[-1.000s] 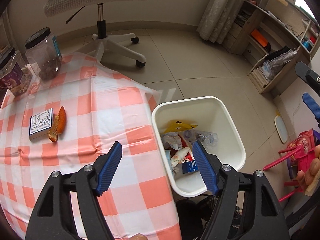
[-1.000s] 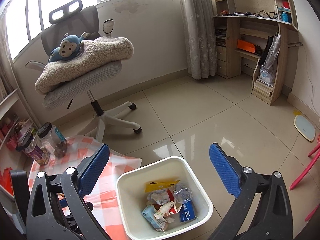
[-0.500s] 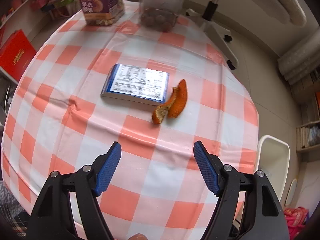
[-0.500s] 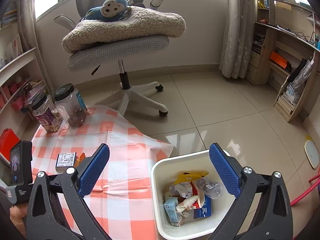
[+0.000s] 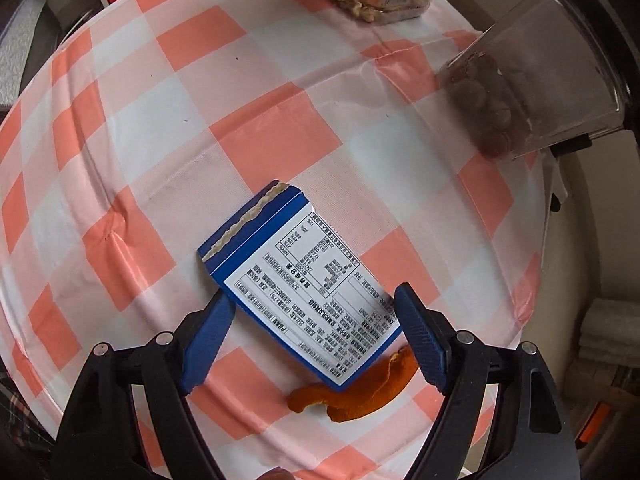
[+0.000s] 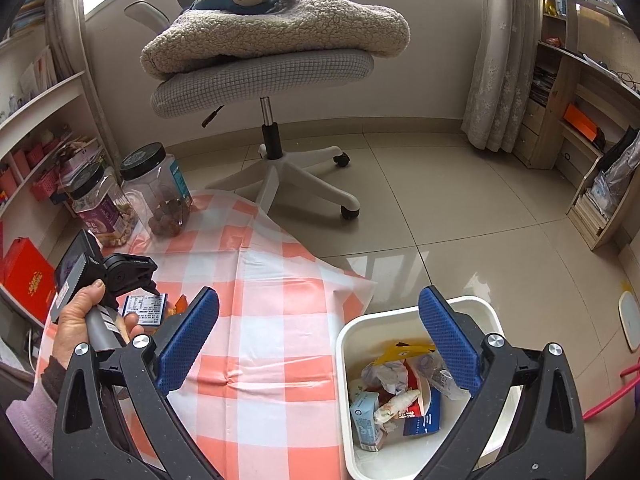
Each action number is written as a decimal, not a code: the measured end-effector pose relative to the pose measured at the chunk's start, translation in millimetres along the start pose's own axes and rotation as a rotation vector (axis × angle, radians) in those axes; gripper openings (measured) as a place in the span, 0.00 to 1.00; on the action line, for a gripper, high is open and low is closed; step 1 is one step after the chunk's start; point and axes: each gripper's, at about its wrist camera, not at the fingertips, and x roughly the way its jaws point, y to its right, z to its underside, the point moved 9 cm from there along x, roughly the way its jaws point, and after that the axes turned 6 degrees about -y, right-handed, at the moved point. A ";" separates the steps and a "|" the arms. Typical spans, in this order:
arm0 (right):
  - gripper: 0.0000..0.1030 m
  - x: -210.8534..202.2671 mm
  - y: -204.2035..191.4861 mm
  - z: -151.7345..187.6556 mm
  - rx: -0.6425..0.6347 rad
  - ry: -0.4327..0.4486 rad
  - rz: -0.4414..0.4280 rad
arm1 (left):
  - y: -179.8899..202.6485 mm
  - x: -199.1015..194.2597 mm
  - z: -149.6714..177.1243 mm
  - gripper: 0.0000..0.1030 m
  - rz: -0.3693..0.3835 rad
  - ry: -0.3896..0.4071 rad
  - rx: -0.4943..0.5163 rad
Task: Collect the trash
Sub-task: 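Grasp the blue box with the left gripper, then grasp the last orange peel with the right gripper while the left lifts the box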
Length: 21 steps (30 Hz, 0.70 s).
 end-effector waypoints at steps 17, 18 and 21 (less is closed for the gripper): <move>0.93 35.0 -63.4 20.3 -0.065 -0.106 -0.041 | -62.9 -10.3 21.4 0.54 -0.151 -0.085 0.727; 0.93 36.7 -69.1 22.2 -0.070 -0.114 -0.048 | -72.8 -11.3 22.0 0.55 -0.161 -0.109 0.768; 0.93 42.7 -86.8 28.1 -0.093 -0.133 -0.067 | -95.2 -19.6 23.2 0.60 -0.124 -0.167 0.792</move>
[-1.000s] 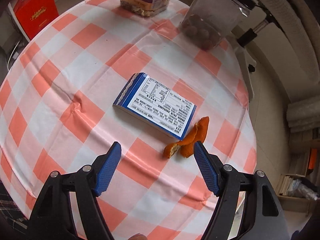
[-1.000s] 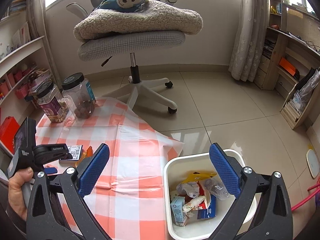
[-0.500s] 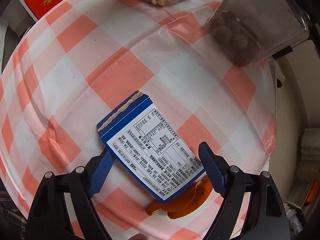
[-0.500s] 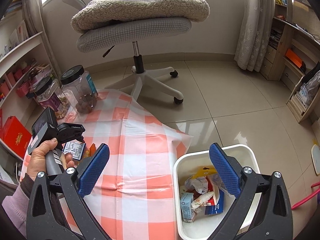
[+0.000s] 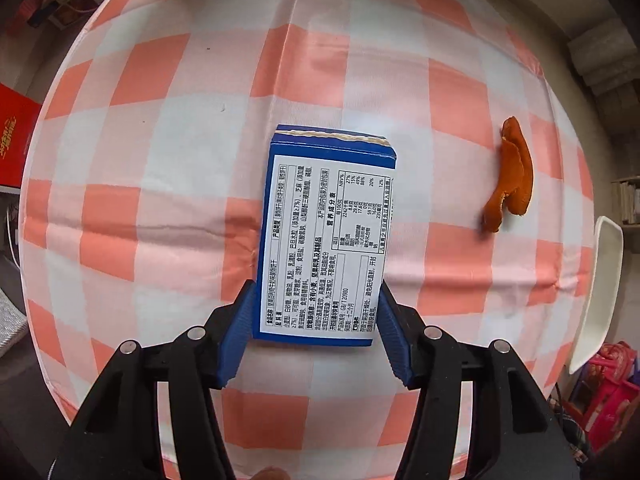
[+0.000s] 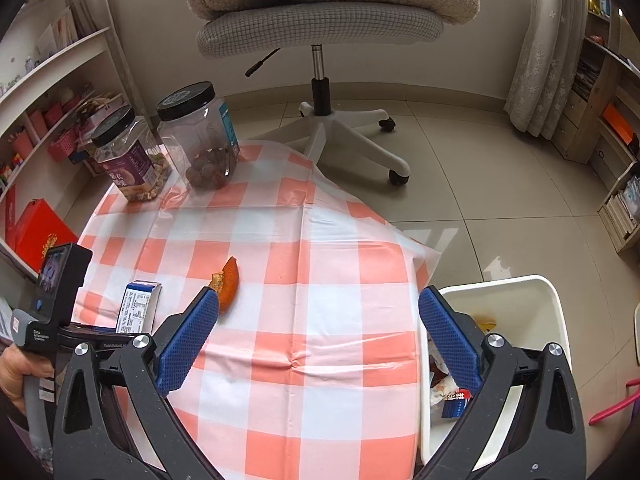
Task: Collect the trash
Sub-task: 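Grasp the last orange peel with the right gripper while the left lifts the box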
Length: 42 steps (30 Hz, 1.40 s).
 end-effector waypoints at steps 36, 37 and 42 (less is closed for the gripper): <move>0.17 141.3 -118.1 19.7 -0.057 -0.196 -0.150 | -78.1 -142.2 7.4 0.55 -0.196 0.510 -0.191; 0.16 135.0 -124.0 18.0 -0.063 -0.184 -0.173 | -81.2 -143.6 9.5 0.55 -0.199 0.513 -0.197; 0.16 90.4 -156.5 5.7 -0.125 -0.090 -0.255 | -97.2 -151.9 14.0 0.55 -0.184 0.539 -0.245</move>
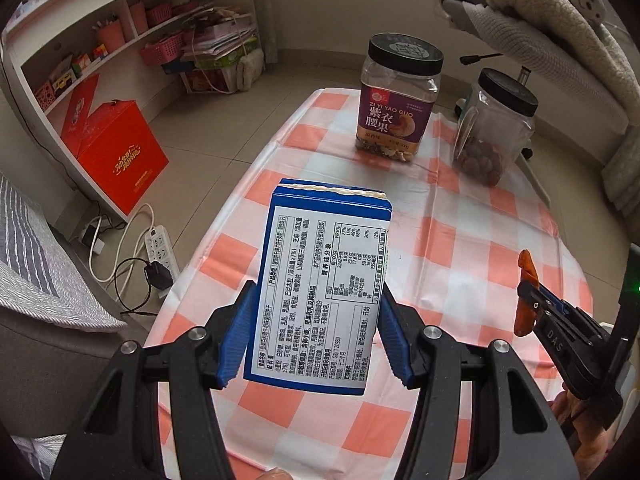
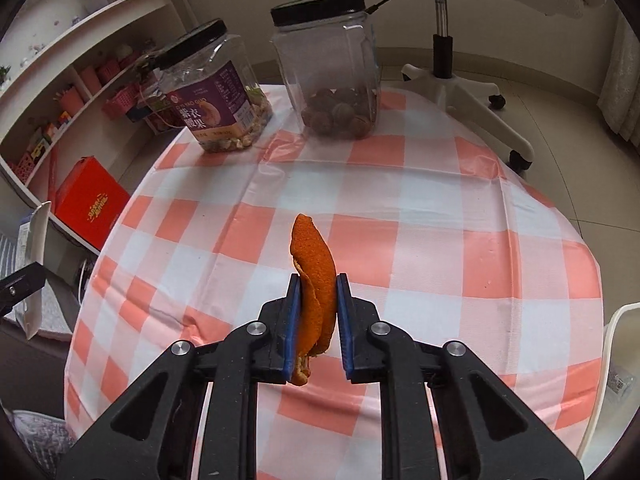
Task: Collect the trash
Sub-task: 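Grasp the last orange peel with the right gripper while the left lifts the box, then carry the peel and blue box to the white bin and open both grippers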
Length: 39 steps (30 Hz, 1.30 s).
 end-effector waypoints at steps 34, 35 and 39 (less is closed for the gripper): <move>0.16 -197.1 69.3 -4.2 0.060 0.349 0.039 | 85.0 -57.8 12.3 0.55 0.080 0.176 0.094; 0.16 -203.9 77.6 -4.2 0.076 0.363 0.046 | 89.6 -59.8 13.3 0.55 0.083 0.180 0.102; 0.16 -228.1 111.1 0.3 0.139 0.402 0.070 | 106.3 -68.7 16.9 0.55 0.098 0.199 0.129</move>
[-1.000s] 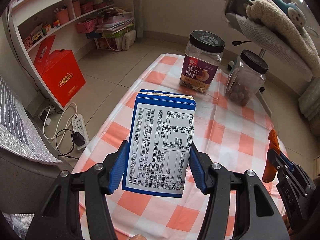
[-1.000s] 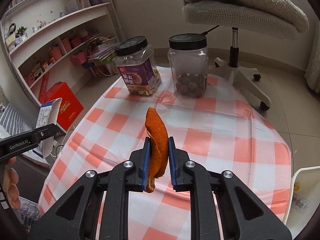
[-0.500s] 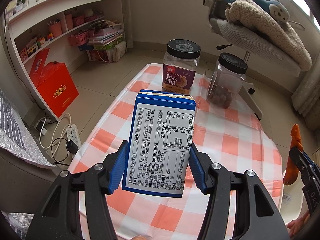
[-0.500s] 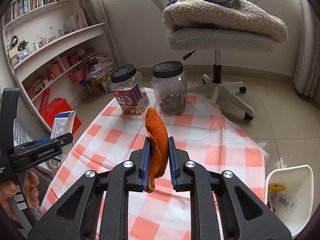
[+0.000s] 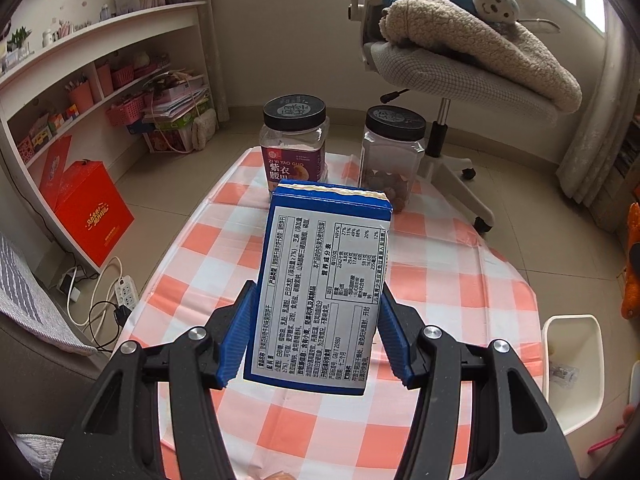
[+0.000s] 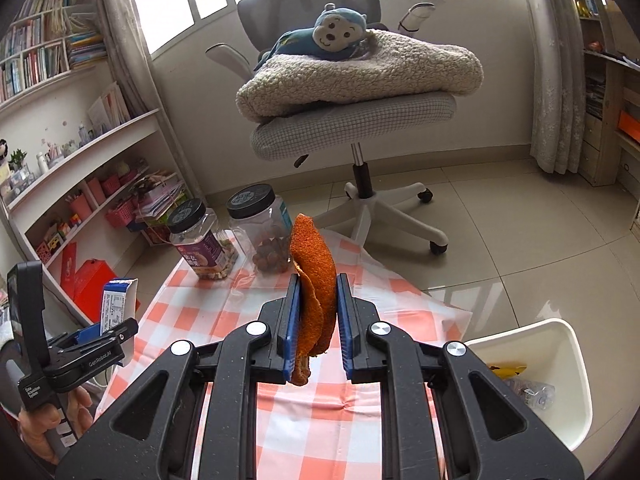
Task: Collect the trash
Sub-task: 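Carry the peel and blue box to the white bin and open both grippers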
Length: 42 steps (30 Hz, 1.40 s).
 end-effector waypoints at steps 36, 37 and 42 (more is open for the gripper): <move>0.87 -150.3 275.6 -2.3 0.535 0.273 0.213 | 335.9 -30.4 75.4 0.56 0.393 -0.130 0.383; 0.88 -153.3 280.3 -1.8 0.549 0.280 0.210 | 350.8 -34.5 77.8 0.56 0.426 -0.136 0.394; 0.90 -169.3 293.7 -1.3 0.568 0.317 0.229 | 400.1 -57.0 88.2 0.64 0.554 -0.171 0.434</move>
